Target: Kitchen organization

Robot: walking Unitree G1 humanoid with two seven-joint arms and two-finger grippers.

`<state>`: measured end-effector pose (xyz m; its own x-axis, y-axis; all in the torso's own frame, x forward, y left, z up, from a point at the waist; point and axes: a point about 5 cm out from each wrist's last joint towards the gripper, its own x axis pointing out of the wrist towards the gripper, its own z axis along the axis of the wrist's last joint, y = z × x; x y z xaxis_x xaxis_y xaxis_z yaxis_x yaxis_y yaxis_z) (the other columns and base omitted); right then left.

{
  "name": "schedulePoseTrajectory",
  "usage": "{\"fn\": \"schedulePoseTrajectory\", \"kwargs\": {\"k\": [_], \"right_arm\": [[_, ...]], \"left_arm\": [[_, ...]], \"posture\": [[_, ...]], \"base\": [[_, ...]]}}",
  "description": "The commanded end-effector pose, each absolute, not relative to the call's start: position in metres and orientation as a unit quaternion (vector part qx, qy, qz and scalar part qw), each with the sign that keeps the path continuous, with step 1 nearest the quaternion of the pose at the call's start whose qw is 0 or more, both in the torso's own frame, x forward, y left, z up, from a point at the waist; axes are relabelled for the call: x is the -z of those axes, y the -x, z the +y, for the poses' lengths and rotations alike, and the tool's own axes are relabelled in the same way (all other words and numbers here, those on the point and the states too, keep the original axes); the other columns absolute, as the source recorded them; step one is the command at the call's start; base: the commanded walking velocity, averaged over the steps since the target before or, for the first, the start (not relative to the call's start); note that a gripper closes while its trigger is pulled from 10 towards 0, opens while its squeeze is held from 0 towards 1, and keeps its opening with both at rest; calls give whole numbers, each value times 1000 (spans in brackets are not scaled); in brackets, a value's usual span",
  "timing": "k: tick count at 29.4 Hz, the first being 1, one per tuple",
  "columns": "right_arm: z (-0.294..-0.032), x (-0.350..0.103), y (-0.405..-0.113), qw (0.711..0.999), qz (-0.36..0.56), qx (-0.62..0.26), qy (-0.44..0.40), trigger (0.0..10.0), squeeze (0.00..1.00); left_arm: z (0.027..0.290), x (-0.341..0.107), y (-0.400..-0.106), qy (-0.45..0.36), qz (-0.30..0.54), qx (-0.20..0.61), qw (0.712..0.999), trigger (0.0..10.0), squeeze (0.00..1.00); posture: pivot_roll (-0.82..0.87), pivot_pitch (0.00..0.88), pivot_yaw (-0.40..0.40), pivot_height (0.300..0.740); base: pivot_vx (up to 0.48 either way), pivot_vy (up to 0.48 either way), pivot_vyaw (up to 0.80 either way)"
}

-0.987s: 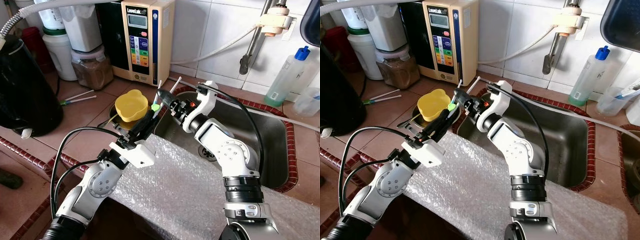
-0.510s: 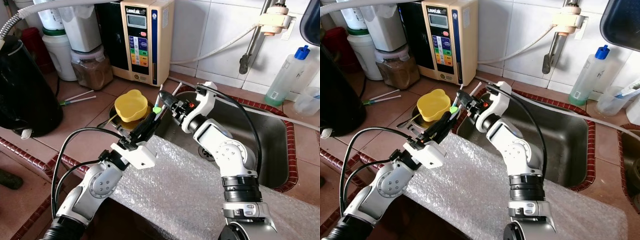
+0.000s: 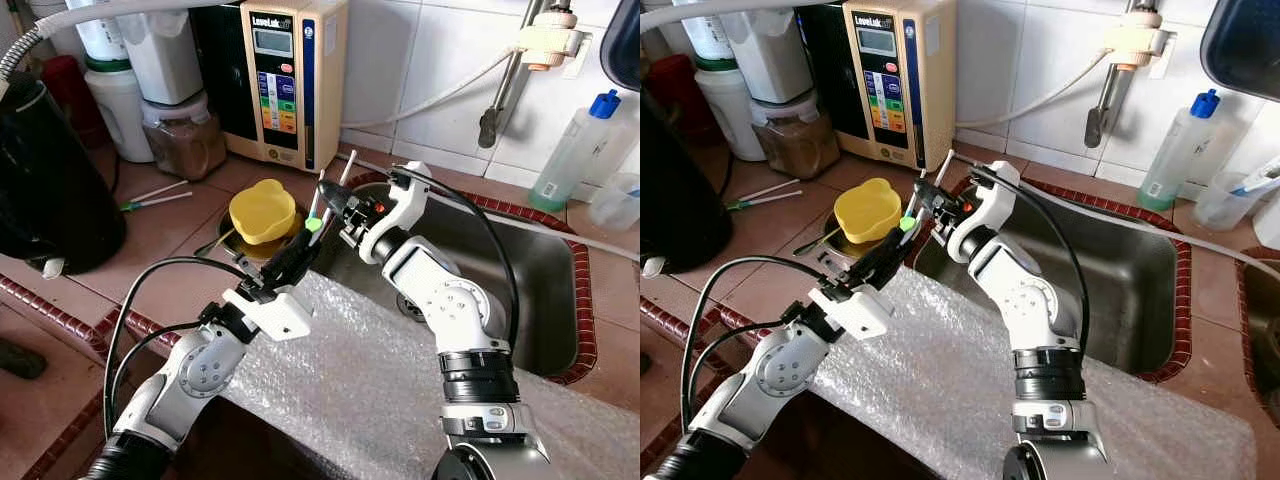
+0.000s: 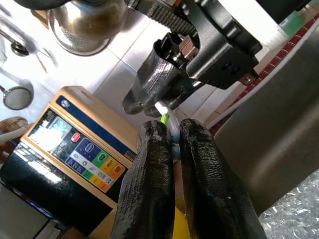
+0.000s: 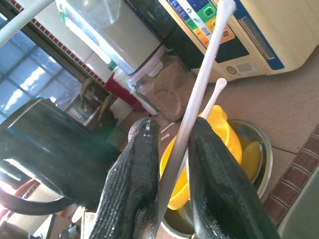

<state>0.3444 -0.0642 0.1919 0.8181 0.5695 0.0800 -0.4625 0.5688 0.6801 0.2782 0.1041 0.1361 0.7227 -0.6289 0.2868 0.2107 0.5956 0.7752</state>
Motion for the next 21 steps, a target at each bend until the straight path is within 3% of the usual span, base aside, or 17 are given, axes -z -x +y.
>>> {"fn": "schedulePoseTrajectory", "kwargs": {"k": [1,6,7,21], "right_arm": [[-72,-182,-348,896,91,-259,-351,0,0],[-73,-182,-349,897,90,-256,-348,0,0],[-73,-182,-350,899,89,-254,-346,0,0],[-74,-182,-352,907,79,-238,-339,0,0]], "left_arm": [[100,-148,-280,-372,-309,249,839,10000,0],[97,-146,-281,-369,-306,259,839,10000,0],[98,-148,-281,-350,-306,249,849,10000,1000],[100,-153,-284,-323,-315,228,863,10000,1000]], "posture": [[106,0,35,740],[105,0,34,740],[105,0,34,740],[109,0,35,740]], "base": [[0,0,0],[0,0,0],[0,0,0],[0,0,0]]}}
